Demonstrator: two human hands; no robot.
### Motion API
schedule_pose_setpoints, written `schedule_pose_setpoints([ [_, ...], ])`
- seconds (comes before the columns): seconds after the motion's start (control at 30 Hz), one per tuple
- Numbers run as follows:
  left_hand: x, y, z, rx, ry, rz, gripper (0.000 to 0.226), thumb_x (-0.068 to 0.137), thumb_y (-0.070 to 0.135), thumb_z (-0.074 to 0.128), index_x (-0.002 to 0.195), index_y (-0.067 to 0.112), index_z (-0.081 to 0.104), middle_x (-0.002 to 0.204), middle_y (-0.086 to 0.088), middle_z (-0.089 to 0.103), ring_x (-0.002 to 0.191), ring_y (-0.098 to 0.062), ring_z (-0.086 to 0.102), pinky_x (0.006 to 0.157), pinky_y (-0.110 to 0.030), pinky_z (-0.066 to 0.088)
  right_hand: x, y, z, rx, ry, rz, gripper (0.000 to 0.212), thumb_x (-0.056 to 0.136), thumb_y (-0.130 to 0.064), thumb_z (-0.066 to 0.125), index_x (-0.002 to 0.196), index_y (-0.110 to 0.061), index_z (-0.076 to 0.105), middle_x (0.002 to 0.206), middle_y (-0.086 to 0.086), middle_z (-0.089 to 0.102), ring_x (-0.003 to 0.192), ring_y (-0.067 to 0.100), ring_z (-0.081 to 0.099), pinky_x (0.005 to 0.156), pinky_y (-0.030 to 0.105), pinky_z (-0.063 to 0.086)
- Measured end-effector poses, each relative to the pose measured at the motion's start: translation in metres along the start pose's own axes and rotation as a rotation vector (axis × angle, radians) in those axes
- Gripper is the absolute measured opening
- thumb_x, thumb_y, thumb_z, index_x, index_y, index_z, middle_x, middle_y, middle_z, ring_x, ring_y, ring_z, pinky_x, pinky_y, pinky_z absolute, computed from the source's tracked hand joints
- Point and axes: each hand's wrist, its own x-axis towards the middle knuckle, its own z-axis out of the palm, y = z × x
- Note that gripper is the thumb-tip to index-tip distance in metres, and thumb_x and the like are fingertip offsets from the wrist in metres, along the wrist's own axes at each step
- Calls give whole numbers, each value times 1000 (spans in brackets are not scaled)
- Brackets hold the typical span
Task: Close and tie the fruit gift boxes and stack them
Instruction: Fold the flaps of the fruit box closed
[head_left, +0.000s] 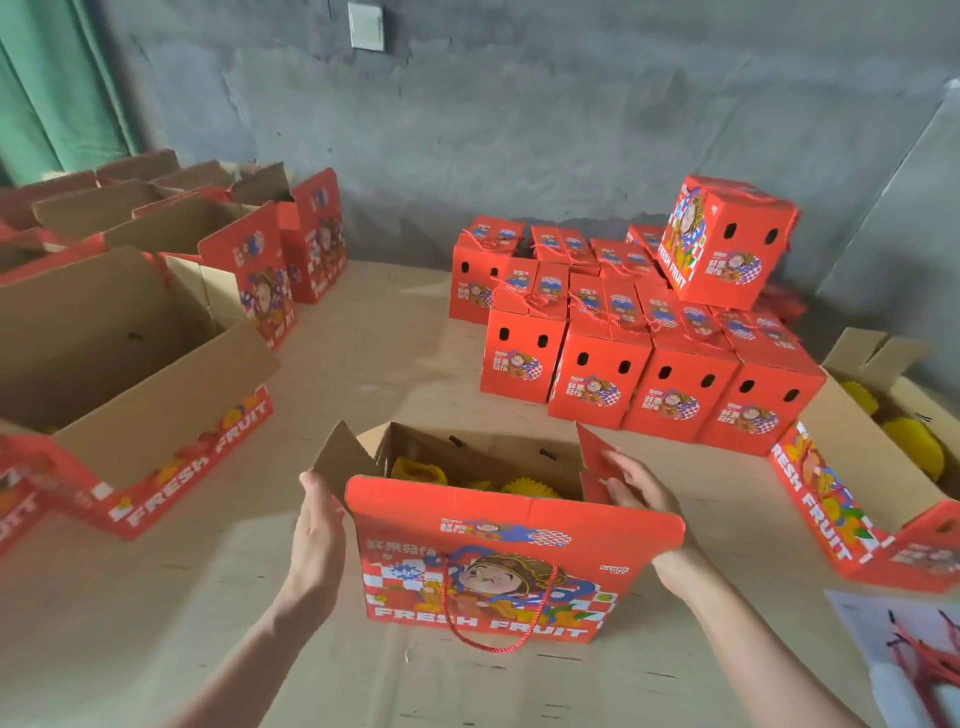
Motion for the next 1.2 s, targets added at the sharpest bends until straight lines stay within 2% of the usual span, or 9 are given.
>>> schedule_pose_setpoints([
  [0.17,13,14,-10,-344,-163,-228,90,78,83,11,123,23,60,133,3,51,118,-15,55,107,-38,34,-10,6,-4,-119,-139,-24,34,99,-18,47,130,-30,50,159,-8,10,141,-2,10,113,26,26],
  [0.27,24,26,-3,-414,176,-304,59,96,55,38,138,14,46,94,4,61,89,-17,63,82,-30,50,-18,8,-3,-215,-170,-73,42,100,-19,45,138,-36,36,157,-17,0,142,-4,1,118,26,14],
  [0.37,31,32,-1,-623,50,-262,47,97,40,47,131,8,52,85,1,69,75,-14,66,70,-29,54,-19,10,-3,-288,-181,-126,45,102,-17,39,145,-27,30,156,-17,2,141,-6,1,110,11,12],
  [0.47,30,35,5,-388,-213,-75,38,98,36,43,124,11,56,106,-3,72,103,-17,66,92,-34,47,-16,12,-4,-313,-145,-136,42,103,-12,37,144,-19,36,155,-12,13,141,-3,9,104,2,13],
  [0.63,31,24,12,722,-386,449,42,93,0,52,129,21,57,120,2,61,104,-20,58,84,-24,43,-15,16,-6,-345,-41,-232,22,98,-2,46,108,-17,58,147,-8,36,136,4,33,100,8,28],
  [0.77,36,26,11,840,-423,500,39,81,-7,64,110,19,68,123,13,56,111,-7,51,89,-16,38,-14,11,-16,-348,-111,-252,18,92,1,56,91,-10,69,143,-3,42,134,0,34,105,8,27],
  [0.9,40,26,12,849,-404,503,26,76,-10,69,94,9,72,120,3,63,119,-9,51,86,-7,31,-20,7,-36,-415,-311,-193,34,97,3,45,122,-10,64,148,-11,33,137,-8,22,114,14,18],
  [1.07,40,25,5,766,-429,539,21,81,-11,64,89,7,72,111,-2,67,118,-11,53,95,-19,35,-32,5,-46,-420,-415,-92,67,87,19,35,137,-24,47,151,-25,21,138,-14,13,110,6,11],
  [1.2,45,29,0,760,-527,488,46,80,-24,47,78,17,68,107,-4,68,119,-11,51,90,-12,37,-28,2,-55,-525,-572,-101,71,86,0,61,144,-32,35,150,-35,7,135,-20,6,100,-2,15],
])
